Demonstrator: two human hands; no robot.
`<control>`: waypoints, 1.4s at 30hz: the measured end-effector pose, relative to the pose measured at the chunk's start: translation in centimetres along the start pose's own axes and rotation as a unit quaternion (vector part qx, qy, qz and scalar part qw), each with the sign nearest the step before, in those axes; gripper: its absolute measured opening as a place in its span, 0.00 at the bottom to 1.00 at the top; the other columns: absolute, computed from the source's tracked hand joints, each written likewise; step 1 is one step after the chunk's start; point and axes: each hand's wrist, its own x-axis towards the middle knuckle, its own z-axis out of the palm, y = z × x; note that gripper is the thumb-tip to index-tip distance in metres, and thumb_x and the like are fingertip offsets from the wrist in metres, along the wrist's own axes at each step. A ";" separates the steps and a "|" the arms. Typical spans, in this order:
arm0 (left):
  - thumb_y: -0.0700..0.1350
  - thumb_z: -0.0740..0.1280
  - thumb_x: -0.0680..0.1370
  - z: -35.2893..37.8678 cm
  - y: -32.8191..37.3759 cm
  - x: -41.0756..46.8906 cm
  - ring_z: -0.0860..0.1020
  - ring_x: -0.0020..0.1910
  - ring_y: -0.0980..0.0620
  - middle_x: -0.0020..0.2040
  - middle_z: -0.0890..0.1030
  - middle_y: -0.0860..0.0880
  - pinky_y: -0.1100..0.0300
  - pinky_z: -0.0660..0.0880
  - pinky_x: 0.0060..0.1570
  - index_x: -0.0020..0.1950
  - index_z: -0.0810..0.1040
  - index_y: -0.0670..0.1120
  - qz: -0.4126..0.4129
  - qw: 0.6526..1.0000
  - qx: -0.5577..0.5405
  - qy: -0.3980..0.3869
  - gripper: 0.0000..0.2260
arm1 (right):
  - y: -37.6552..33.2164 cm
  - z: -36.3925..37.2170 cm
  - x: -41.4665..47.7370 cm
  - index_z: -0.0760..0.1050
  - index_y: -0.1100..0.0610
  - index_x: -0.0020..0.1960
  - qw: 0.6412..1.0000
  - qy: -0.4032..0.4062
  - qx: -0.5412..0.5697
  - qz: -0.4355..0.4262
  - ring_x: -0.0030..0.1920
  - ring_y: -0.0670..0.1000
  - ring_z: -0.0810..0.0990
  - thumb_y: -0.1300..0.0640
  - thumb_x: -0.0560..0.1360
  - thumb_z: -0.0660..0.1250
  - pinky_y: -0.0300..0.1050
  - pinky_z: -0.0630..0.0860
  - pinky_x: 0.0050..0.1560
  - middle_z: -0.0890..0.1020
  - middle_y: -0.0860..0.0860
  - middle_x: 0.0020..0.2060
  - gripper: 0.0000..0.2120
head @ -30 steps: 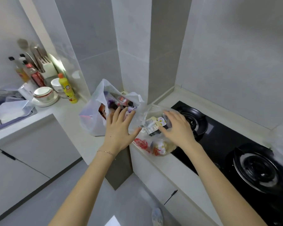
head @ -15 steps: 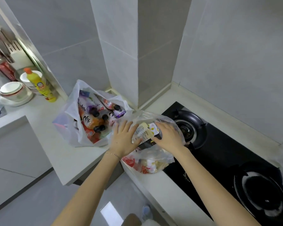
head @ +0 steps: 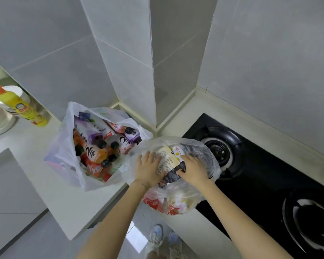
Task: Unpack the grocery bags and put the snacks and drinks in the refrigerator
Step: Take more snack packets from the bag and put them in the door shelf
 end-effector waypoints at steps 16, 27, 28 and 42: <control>0.63 0.64 0.75 2.2 -0.3 2.6 0.42 0.77 0.39 0.79 0.49 0.42 0.41 0.36 0.72 0.79 0.39 0.48 -0.019 0.996 0.076 -0.034 0.45 | 0.3 3.6 0.0 0.67 0.55 0.70 0.988 -0.006 -0.150 0.040 0.69 0.57 0.63 0.45 0.77 0.64 0.52 0.59 0.69 0.70 0.53 0.68 0.25; 0.50 0.74 0.67 1.6 -1.4 2.1 0.70 0.56 0.40 0.58 0.73 0.42 0.47 0.63 0.64 0.64 0.72 0.40 0.010 0.996 -0.008 0.085 0.29 | 0.2 3.8 -0.6 0.72 0.50 0.65 0.995 0.053 -0.082 0.037 0.67 0.52 0.68 0.51 0.78 0.64 0.48 0.58 0.68 0.75 0.47 0.63 0.17; 0.50 0.73 0.68 1.5 -1.4 2.0 0.69 0.58 0.41 0.59 0.72 0.43 0.49 0.61 0.65 0.64 0.71 0.41 0.019 0.996 -0.012 0.083 0.27 | 0.1 3.7 -0.8 0.73 0.50 0.63 0.995 0.069 -0.058 0.040 0.65 0.52 0.71 0.52 0.78 0.64 0.46 0.60 0.67 0.77 0.47 0.60 0.14; 0.39 0.73 0.71 -0.7 -1.6 -1.2 0.74 0.49 0.41 0.46 0.79 0.44 0.50 0.69 0.51 0.49 0.74 0.41 0.076 0.952 -0.169 0.245 0.10 | 0.4 2.0 -2.5 0.76 0.59 0.54 0.979 0.118 0.125 0.113 0.48 0.57 0.80 0.56 0.78 0.65 0.52 0.78 0.47 0.82 0.54 0.46 0.08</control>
